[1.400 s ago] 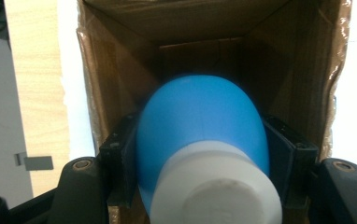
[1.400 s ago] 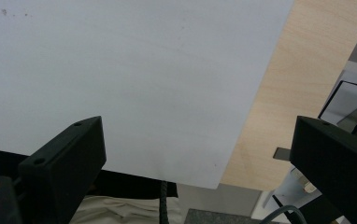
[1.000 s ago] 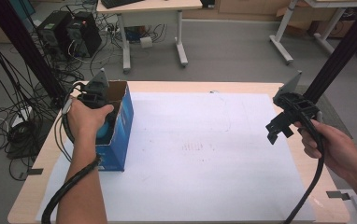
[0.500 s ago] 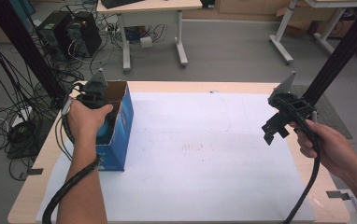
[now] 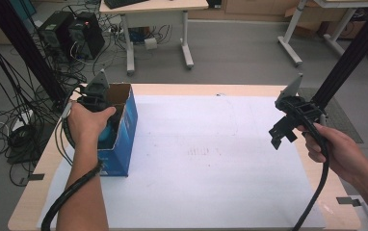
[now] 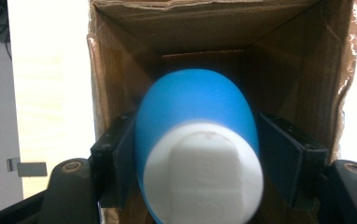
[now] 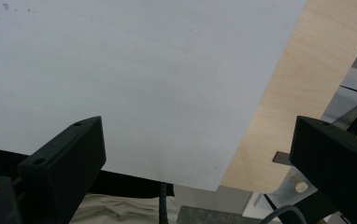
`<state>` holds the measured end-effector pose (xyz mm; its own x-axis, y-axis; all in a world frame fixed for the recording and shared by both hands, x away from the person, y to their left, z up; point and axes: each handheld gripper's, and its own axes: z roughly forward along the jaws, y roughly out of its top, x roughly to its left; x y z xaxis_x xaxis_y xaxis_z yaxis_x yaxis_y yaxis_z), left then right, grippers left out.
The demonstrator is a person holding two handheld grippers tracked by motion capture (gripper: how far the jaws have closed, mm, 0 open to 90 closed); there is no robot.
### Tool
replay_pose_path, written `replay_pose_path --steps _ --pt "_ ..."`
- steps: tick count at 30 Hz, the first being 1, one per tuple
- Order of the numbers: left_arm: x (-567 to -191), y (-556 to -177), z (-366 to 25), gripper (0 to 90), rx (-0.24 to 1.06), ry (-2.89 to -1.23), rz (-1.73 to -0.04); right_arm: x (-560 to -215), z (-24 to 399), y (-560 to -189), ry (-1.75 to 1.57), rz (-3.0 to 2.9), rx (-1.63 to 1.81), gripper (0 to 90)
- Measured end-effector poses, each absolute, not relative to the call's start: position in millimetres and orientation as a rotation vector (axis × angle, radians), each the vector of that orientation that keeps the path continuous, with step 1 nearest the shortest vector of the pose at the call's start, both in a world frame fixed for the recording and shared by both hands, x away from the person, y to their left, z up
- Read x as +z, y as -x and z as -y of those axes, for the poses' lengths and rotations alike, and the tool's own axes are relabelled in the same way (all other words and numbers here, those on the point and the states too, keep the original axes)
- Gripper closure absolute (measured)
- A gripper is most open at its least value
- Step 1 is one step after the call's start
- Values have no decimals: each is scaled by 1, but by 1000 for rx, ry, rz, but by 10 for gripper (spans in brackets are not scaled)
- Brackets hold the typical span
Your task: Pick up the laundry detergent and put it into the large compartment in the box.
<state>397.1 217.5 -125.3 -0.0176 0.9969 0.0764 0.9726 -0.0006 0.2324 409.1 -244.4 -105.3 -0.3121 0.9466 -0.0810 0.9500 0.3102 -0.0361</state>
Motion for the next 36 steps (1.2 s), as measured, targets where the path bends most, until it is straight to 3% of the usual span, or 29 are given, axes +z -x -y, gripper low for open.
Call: replay_pose_path --steps 16,25,36 --pt "-103 -382 -203 263 444 -2127 -2119 -104 242 -404 -1797 -2513 -107 37" --pt "-84 -376 -185 176 556 -2131 -2136 -99 245 -397 -1788 -2514 -84 37" --pt "-58 -366 -179 121 592 -2088 -2150 -95 250 -394 -1790 -2516 -57 37"
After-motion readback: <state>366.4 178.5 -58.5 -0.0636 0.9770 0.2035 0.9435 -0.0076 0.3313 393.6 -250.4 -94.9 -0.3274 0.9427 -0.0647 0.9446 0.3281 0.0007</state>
